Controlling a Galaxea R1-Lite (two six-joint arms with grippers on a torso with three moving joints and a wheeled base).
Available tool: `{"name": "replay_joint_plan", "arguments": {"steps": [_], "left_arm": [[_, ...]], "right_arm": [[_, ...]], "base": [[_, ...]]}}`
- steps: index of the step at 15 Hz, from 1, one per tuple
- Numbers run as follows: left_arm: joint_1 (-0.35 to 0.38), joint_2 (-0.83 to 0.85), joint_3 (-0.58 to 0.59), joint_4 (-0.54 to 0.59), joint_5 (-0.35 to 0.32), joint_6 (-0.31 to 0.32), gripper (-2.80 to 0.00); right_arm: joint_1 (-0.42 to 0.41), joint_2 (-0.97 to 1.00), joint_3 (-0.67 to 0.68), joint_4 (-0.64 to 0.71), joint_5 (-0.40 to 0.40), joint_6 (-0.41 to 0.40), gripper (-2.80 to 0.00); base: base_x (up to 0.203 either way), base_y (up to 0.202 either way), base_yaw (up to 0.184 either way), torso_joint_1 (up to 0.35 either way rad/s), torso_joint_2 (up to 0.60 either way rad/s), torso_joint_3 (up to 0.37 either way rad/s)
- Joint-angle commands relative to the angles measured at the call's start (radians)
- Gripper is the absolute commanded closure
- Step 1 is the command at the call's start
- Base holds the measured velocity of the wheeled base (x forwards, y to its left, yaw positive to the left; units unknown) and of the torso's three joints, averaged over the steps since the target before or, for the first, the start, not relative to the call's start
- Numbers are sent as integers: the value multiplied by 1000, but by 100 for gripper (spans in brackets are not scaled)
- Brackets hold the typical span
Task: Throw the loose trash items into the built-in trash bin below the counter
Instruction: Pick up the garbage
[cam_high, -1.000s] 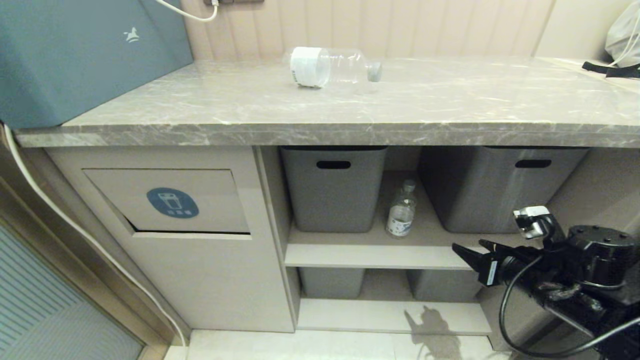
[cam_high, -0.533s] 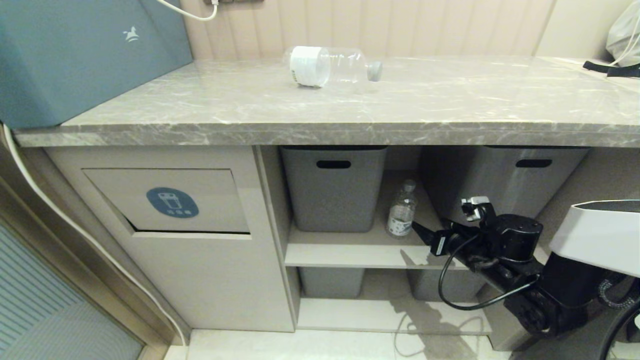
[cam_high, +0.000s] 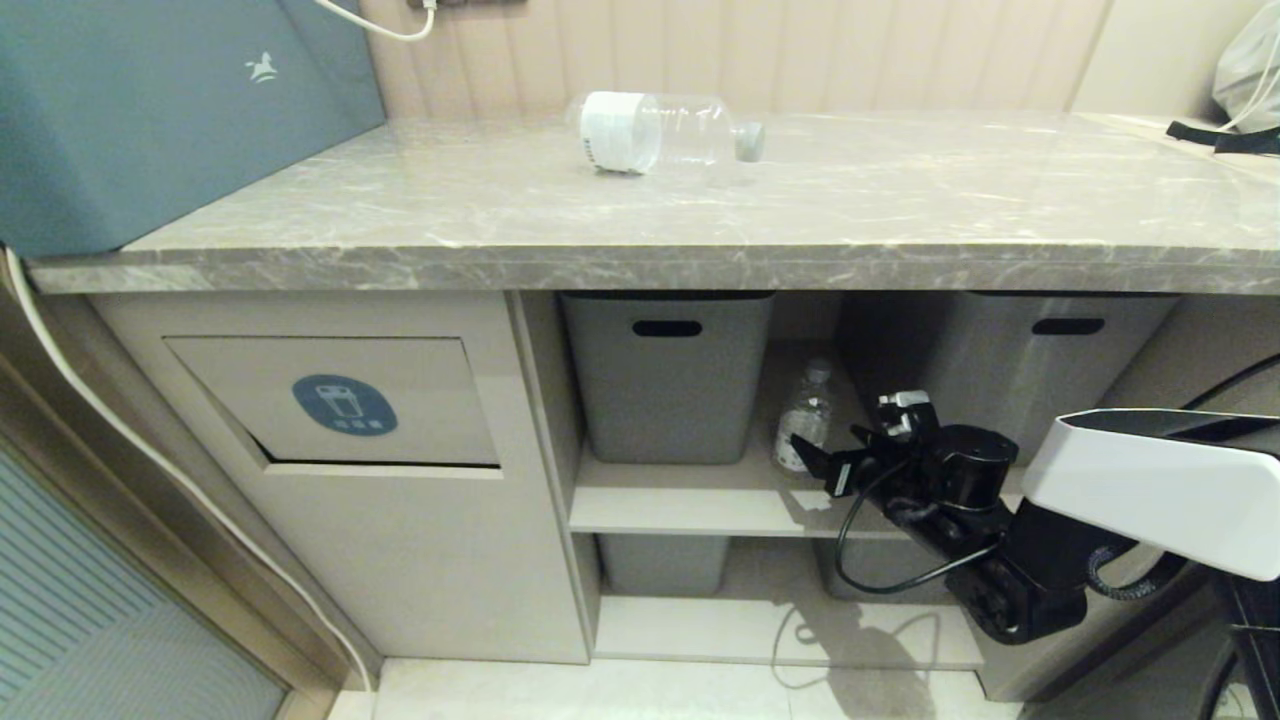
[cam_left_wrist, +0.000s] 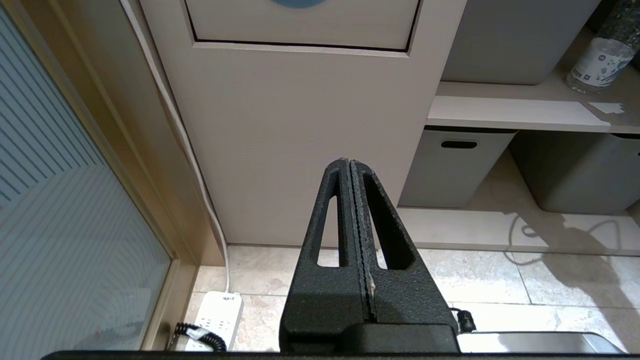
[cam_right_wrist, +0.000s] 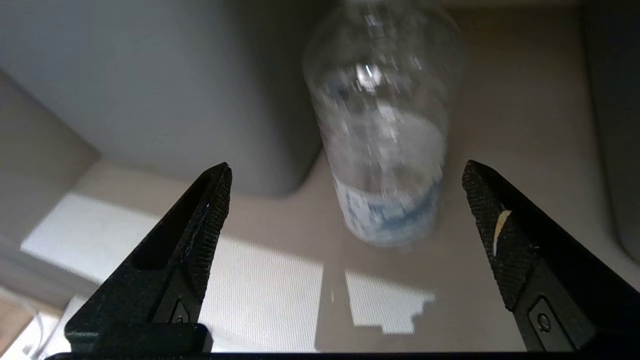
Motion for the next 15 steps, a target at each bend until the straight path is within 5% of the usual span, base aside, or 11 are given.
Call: {"name": "replay_joint_plan", "arguments": {"steps": [1,15], "left_arm": [[0,0,2,0,0,0,0],[0,0,2,0,0,0,0]], "right_arm": [[1,27,-35,-9,-1,1,-280],[-7,166,-315,15,-5,-21,-280]], "base": [[0,0,0,0,0,0],[0,0,0,0,0,0]]}}
